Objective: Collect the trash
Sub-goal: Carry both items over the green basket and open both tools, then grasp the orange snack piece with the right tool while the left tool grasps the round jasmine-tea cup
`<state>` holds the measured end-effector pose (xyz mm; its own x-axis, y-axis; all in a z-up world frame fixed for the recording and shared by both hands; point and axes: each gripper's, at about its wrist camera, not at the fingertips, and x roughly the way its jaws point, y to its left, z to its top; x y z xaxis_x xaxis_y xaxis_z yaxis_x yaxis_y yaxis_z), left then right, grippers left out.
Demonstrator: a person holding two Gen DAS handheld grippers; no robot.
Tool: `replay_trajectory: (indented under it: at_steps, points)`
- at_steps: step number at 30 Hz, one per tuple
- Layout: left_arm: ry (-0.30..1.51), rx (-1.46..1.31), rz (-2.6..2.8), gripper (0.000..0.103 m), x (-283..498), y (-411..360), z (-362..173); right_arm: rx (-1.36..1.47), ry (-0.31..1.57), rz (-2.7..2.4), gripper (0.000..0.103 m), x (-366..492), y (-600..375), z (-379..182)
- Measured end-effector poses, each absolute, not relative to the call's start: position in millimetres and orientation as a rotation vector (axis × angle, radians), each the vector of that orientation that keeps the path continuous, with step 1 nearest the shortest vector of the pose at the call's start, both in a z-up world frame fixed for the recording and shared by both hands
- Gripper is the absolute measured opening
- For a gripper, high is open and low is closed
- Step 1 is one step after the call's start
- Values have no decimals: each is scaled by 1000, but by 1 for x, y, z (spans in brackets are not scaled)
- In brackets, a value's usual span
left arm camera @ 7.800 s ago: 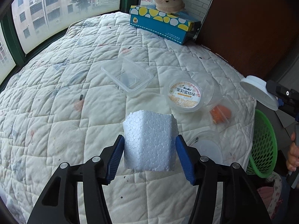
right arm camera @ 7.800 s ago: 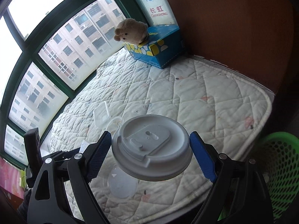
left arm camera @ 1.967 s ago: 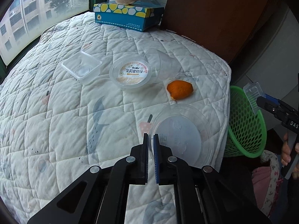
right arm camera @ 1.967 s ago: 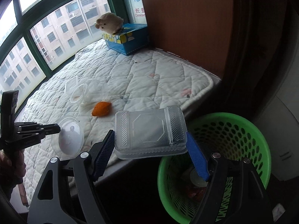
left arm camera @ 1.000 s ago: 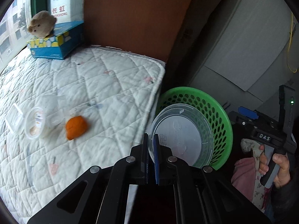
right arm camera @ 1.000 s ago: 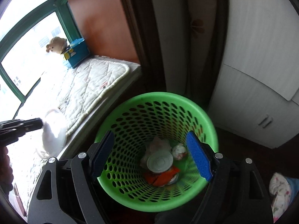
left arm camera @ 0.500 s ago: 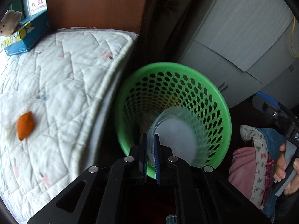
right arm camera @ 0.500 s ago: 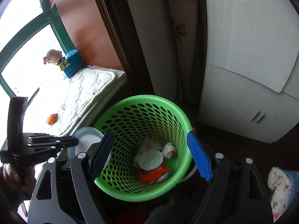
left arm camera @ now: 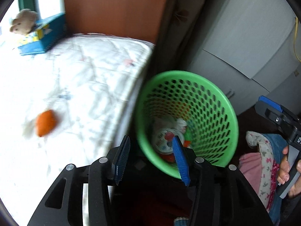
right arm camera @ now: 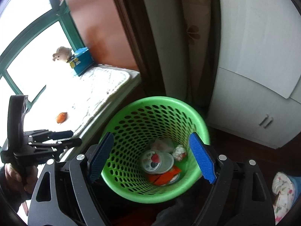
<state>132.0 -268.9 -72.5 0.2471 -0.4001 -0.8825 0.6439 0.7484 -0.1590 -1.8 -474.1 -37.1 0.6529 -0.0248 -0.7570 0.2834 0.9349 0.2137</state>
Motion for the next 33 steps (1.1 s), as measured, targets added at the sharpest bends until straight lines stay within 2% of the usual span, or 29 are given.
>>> replay_trajectory:
  at_steps: [2, 4, 14, 17, 20, 21, 27, 33]
  points:
    - [1089, 253, -687, 46, 138, -253, -65, 320, 848, -165, 82, 4, -466, -36]
    - [1071, 239, -654, 54, 147, -236, -58, 315, 852, -149, 82, 8, -459, -35]
    - [1016, 187, -492, 54, 195, -140, -38, 268, 864, -64, 82, 37, -413, -30]
    - [1011, 192, -463, 61, 209, -114, -42, 255, 870, -40, 82, 46, -399, -28]
    - [1018, 194, -457, 61, 219, -99, -50, 238, 881, -18, 83, 56, -384, -28]
    - [1021, 198, -461, 66, 223, -94, -53, 231, 886, -10, 83, 59, -379, -29]
    - [1000, 238, -486, 74, 240, -84, -68, 202, 906, 32, 83, 78, -350, -31]
    - [991, 261, -536, 77, 255, -80, -80, 184, 928, 71, 84, 99, -326, -35]
